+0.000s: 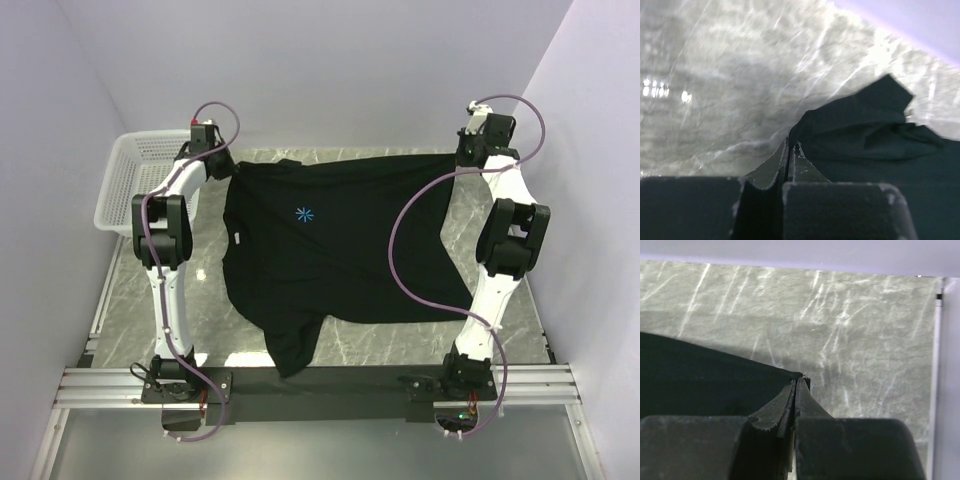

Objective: Fold and stack the t-shirts
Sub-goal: Flatten the tshirt out

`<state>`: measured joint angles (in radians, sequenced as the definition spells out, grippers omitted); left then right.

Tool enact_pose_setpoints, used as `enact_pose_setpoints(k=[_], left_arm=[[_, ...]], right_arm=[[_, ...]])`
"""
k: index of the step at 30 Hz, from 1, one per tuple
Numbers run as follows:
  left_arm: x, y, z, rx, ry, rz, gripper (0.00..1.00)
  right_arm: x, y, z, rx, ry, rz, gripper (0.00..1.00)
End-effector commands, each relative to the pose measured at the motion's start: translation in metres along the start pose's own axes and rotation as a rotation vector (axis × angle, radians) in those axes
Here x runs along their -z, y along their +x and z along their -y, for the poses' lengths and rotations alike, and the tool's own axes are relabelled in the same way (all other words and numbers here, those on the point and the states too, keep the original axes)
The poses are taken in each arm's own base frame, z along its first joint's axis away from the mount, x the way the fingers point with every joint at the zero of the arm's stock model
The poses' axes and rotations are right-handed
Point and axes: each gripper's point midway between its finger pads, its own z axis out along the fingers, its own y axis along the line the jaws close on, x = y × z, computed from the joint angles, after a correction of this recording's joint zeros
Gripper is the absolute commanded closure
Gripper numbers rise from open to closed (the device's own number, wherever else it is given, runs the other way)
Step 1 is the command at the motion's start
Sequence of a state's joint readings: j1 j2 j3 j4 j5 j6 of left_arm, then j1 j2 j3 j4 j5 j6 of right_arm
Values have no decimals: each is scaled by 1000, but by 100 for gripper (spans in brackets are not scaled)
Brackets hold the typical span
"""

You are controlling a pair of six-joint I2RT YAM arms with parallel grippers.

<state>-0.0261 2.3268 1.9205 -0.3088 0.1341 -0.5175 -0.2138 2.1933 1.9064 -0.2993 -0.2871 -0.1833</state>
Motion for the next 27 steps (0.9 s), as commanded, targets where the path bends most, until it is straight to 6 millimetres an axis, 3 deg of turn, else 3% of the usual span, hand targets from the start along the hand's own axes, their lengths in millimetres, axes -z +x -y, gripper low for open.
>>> enact_pose_setpoints(k=[1, 7, 13, 14, 17, 20, 23, 26, 27], left_arm=[[25, -46, 31, -8, 112, 93, 99], [8, -11, 15, 43, 79, -11, 95], [1, 18, -11, 78, -21, -79, 78], [0, 20, -11, 80, -24, -84, 72], [0, 15, -7, 75, -3, -66, 58], [6, -8, 6, 67, 37, 1, 48], [7, -28, 19, 59, 72, 46, 44], [-4, -32, 20, 56, 77, 38, 44], [-12, -25, 19, 61, 85, 16, 44]], right_arm=[[19, -33, -3, 10, -27, 91, 100], [15, -11, -8, 22, -33, 32, 100], [16, 12, -4, 41, -5, -20, 100], [17, 13, -4, 41, -9, -19, 100], [18, 17, -11, 41, -34, -27, 100], [17, 21, -18, 50, -56, -35, 100], [17, 20, -22, 55, -69, -33, 100], [16, 17, -24, 48, -76, -28, 100], [16, 17, -24, 48, -76, -29, 100]])
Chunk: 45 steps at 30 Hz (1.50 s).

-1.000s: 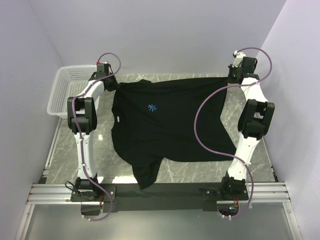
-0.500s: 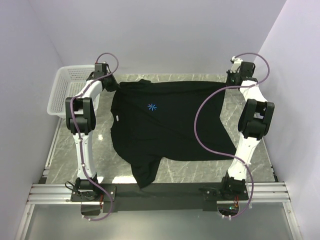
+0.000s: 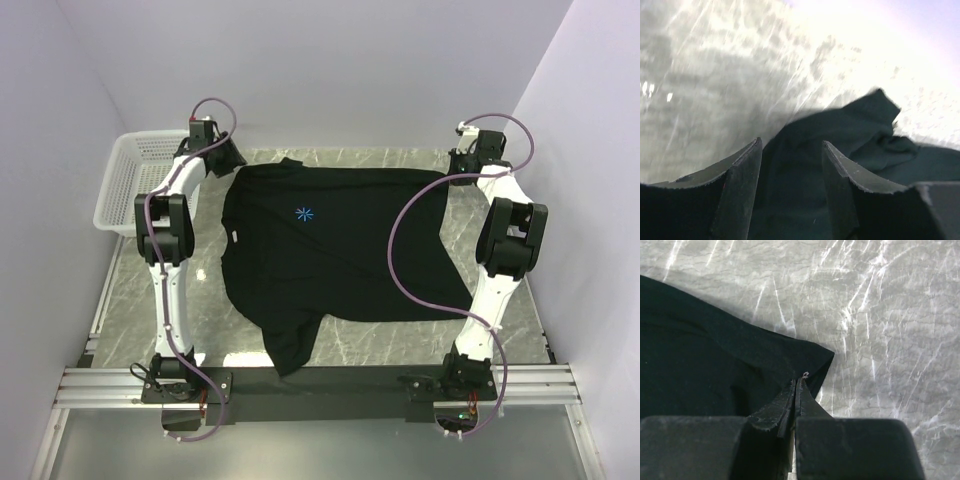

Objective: Fold and stack the t-shirts
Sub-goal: Flatten the tshirt out

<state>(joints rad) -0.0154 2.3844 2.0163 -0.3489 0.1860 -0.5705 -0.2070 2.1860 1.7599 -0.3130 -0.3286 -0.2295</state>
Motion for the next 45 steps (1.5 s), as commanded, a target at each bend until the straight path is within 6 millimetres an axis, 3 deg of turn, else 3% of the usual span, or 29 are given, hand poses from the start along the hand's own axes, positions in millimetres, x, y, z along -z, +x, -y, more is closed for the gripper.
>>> enact_pose_setpoints(k=[1, 13, 18, 19, 22, 25, 26, 28, 30, 33, 36, 41, 42, 45], left_arm=[[-6, -18, 14, 0, 56, 32, 44], [-29, -2, 14, 20, 104, -25, 47], [-40, 1, 12, 45, 108, -26, 67], [-40, -1, 11, 48, 111, -19, 77], [-37, -6, 15, 40, 124, 5, 94], [-27, -19, 20, 17, 134, 47, 100], [-15, -38, 30, -6, 153, 110, 100], [-4, -48, 34, -16, 166, 147, 100], [18, -71, 52, -36, 211, 220, 100], [38, -87, 68, -52, 251, 268, 100], [51, -99, 58, -42, 243, 288, 100], [64, -101, 46, -22, 231, 298, 100], [63, -99, 36, -9, 218, 293, 100], [70, -102, 36, 10, 247, 297, 99]], right_arm=[[28, -46, -8, 44, -2, 110, 100], [31, -52, -10, 42, -10, 117, 100], [32, -51, -12, 46, -13, 113, 100], [32, -51, -12, 46, -13, 113, 100], [33, -51, -12, 48, -10, 111, 100], [34, -51, -13, 47, -14, 111, 100], [36, -53, -12, 47, -12, 116, 100], [37, -55, -13, 48, -12, 120, 100], [39, -58, -13, 51, -10, 130, 100], [42, -64, -11, 52, -2, 145, 100], [47, -72, -4, 43, 29, 171, 100], [59, -85, 17, -1, 92, 209, 100], [60, -88, 20, -8, 99, 218, 100], [65, -92, 23, -17, 101, 231, 100]])
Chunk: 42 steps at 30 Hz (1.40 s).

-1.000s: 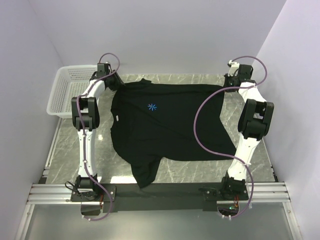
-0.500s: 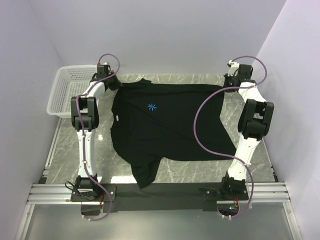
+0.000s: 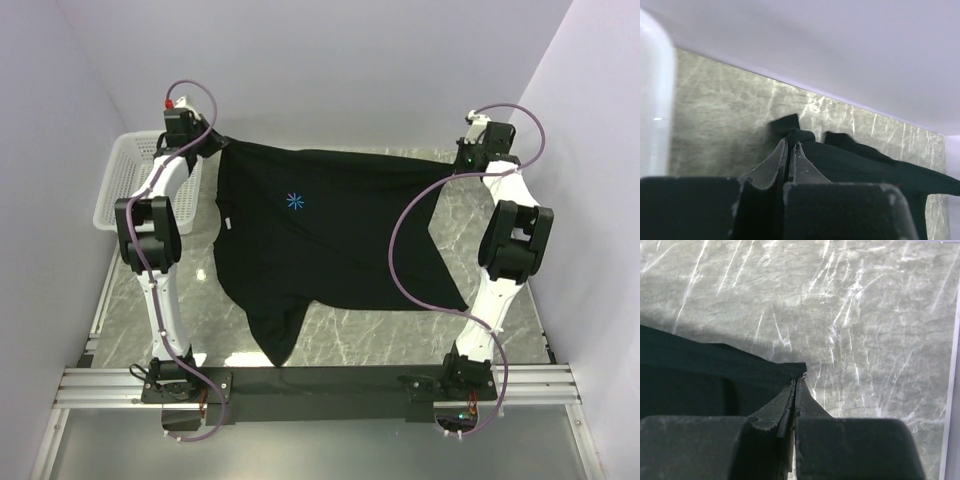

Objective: Fold and stack the t-shirts
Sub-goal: Flatten the tshirt out

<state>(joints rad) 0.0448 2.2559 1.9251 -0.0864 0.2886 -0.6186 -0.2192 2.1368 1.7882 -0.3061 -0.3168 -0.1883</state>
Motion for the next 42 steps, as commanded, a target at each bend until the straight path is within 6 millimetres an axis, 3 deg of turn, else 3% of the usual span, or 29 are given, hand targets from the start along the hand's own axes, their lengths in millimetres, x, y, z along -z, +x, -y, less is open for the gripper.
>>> enact_pose_setpoints(k=[1, 10, 14, 18, 26, 33, 42], left_arm=[[17, -31, 7, 6, 50, 73, 99], [22, -41, 12, 22, 86, 79, 100], [29, -57, 25, 7, 139, 129, 99], [36, -64, 41, -9, 222, 149, 97], [69, -80, 84, -63, 437, 252, 93], [77, -81, 87, -79, 469, 268, 94], [79, -85, 81, -107, 412, 269, 96]], right_arm=[[40, -65, 14, 11, 56, 164, 100], [50, -85, 13, -39, 36, 214, 100], [62, -99, 8, -75, 1, 258, 100], [71, -107, -10, -107, -79, 277, 100], [104, -127, -40, -87, -212, 322, 100], [128, -142, -52, -51, -245, 361, 100], [158, -169, -43, -30, -193, 432, 100]])
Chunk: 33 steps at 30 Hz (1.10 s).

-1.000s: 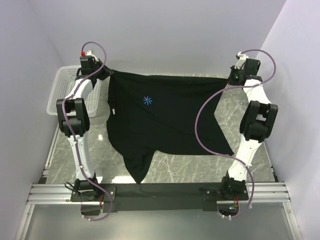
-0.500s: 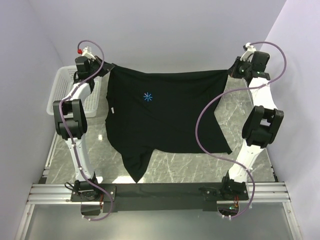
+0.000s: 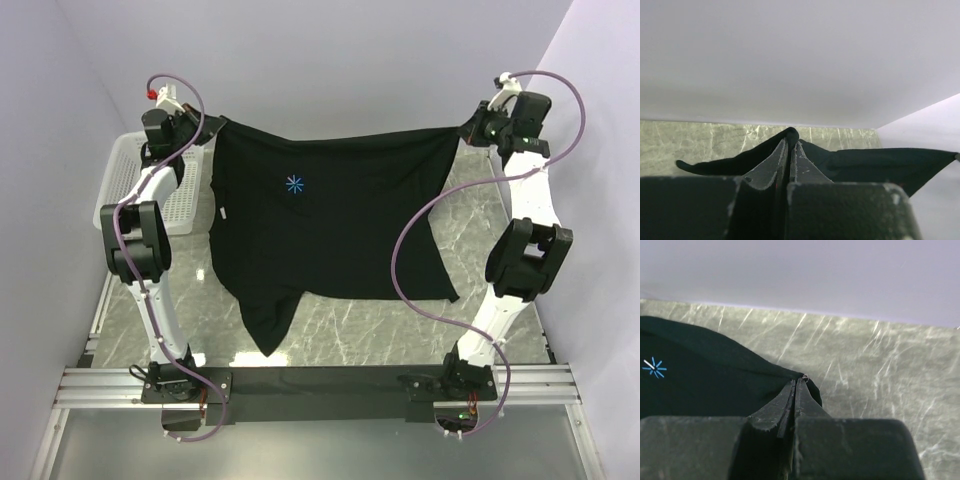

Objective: Fold and stack the t-shirts
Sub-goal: Flatten the tshirt out

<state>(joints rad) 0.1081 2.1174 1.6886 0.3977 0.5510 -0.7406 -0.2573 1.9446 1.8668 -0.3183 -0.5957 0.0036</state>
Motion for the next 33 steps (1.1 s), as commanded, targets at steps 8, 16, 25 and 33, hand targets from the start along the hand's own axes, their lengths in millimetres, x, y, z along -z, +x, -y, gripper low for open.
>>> enact_pose_setpoints(k=[8, 16, 25, 33], left_arm=[[12, -55, 49, -73, 84, 118, 99], [59, -141, 153, -181, 217, 339, 99], [190, -220, 275, -372, 225, 677, 99], [301, -256, 343, -528, 113, 925, 99]], right_arm=[[57, -95, -25, 106, 29, 213, 100], [146, -195, -69, 198, 44, 460, 100], [284, -266, -143, 303, -2, 724, 100], [400, -288, -216, 397, -86, 922, 100]])
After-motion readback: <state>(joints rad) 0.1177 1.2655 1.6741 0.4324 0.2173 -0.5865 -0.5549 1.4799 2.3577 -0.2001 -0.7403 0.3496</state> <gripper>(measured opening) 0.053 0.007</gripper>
